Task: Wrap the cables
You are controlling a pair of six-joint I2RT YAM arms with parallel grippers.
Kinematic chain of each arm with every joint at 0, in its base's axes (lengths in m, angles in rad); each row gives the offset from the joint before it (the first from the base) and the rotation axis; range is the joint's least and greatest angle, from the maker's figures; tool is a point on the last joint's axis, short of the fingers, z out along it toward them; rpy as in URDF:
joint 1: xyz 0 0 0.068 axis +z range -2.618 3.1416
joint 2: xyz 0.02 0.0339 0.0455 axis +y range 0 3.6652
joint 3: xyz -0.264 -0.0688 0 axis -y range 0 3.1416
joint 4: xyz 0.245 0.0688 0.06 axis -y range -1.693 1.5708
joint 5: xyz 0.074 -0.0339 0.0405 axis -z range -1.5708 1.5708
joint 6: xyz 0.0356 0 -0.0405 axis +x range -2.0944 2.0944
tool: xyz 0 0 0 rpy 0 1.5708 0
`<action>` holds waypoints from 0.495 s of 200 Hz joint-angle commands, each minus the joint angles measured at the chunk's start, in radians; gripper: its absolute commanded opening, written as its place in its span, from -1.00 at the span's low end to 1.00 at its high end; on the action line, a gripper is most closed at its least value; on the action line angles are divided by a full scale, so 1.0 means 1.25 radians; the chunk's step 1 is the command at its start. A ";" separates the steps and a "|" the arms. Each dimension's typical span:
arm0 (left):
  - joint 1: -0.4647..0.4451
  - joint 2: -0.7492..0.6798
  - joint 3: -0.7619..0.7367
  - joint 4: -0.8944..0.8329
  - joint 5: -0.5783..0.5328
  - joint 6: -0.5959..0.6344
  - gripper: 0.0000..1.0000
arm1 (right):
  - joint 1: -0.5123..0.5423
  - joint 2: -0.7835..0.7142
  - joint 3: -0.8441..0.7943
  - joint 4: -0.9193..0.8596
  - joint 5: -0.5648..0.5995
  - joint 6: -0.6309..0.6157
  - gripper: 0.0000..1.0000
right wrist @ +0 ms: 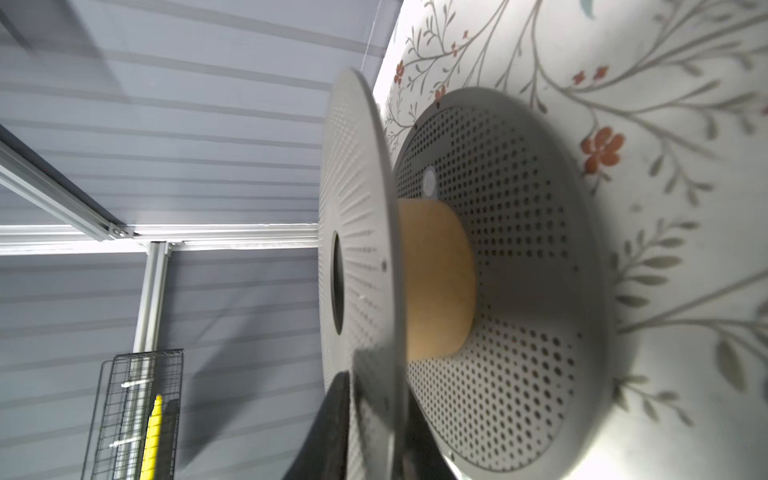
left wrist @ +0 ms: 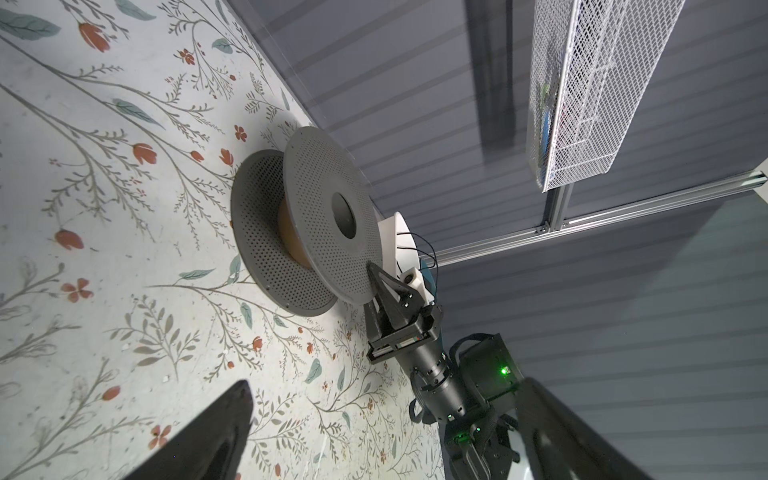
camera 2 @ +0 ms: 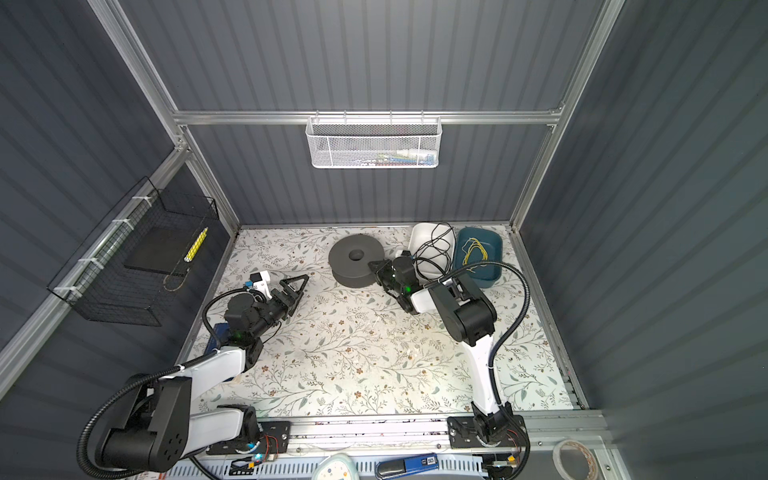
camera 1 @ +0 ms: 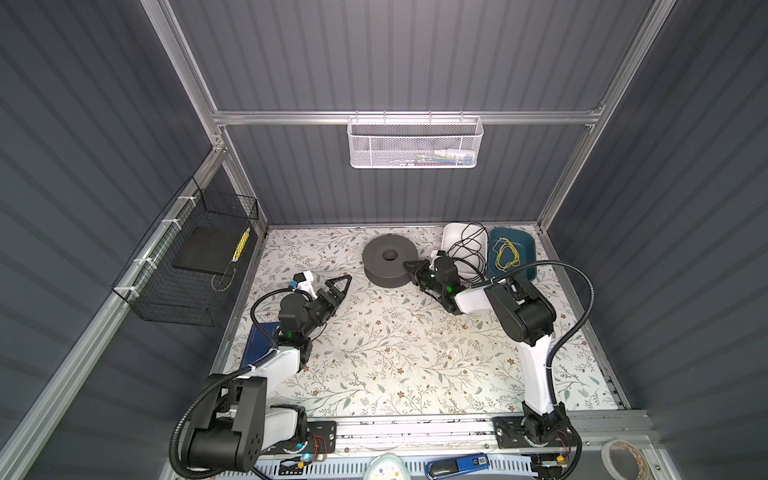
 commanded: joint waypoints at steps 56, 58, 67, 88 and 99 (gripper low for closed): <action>-0.005 -0.070 0.032 -0.132 -0.024 0.052 0.99 | 0.022 -0.082 -0.019 0.063 -0.021 0.006 -0.90; -0.005 -0.073 0.033 -0.136 -0.024 0.054 0.99 | 0.023 -0.084 -0.019 0.063 -0.023 0.006 -0.91; -0.004 -0.087 0.034 -0.152 -0.029 0.060 0.99 | 0.028 -0.094 -0.021 0.065 -0.026 0.003 -0.94; -0.004 -0.121 0.034 -0.184 -0.039 0.070 0.99 | 0.037 -0.122 -0.031 0.067 -0.028 0.000 -0.98; -0.005 -0.139 0.038 -0.207 -0.045 0.079 0.99 | 0.041 -0.135 -0.037 0.066 -0.031 -0.001 -1.00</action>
